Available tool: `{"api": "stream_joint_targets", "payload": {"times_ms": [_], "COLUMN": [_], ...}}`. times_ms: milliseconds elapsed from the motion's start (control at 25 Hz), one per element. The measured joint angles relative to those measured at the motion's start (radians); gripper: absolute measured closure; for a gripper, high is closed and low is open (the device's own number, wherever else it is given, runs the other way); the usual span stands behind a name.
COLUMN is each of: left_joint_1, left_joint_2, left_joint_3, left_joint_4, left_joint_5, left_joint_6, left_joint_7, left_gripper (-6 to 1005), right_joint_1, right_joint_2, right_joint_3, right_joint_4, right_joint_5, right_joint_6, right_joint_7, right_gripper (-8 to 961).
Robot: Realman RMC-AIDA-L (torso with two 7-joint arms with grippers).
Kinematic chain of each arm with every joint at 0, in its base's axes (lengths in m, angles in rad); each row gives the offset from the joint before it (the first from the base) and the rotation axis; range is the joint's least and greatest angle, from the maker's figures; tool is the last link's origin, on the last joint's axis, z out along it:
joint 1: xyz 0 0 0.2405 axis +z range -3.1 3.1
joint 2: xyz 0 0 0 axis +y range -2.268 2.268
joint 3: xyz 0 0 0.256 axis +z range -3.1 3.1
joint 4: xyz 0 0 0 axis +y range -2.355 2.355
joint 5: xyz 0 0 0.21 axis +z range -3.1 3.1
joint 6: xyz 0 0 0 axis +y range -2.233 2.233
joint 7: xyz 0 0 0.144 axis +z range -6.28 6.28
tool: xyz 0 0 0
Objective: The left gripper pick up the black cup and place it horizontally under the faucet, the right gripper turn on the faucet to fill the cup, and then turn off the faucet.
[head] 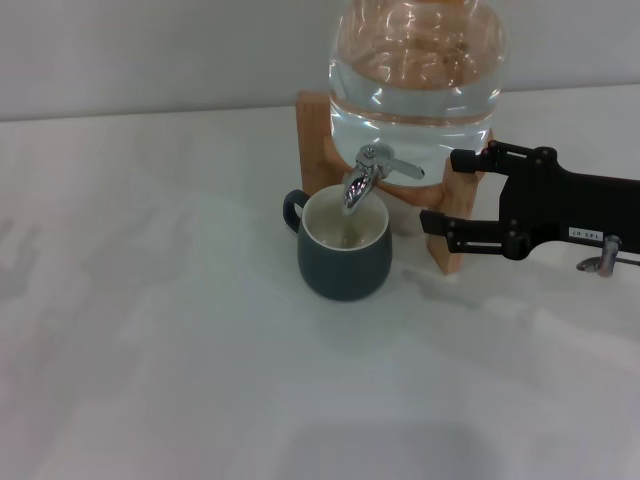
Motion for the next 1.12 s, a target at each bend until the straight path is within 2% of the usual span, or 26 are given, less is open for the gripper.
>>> {"api": "stream_joint_targets", "payload": {"times_ms": [920,1120], "left_joint_1": [0.009,0.012], "left_joint_2": [0.0,0.0], "left_joint_3": [0.003,0.003], "left_joint_4": [-0.002,-0.002], "left_joint_5": [0.002,0.008], "left_joint_6": [0.008,0.009], "left_joint_7": [0.002,0.002], "left_gripper": [664,664], "right_joint_1": [-0.007,-0.008], "right_joint_2": [-0.002,-0.002], "right_joint_3": [-0.13,-0.151], "right_joint_4": [-0.043,-0.061], "right_joint_5": [-0.012,-0.019], "right_joint_6": [-0.101,-0.089], "right_joint_7": [0.044,0.044], "right_gripper": [114,115]}}
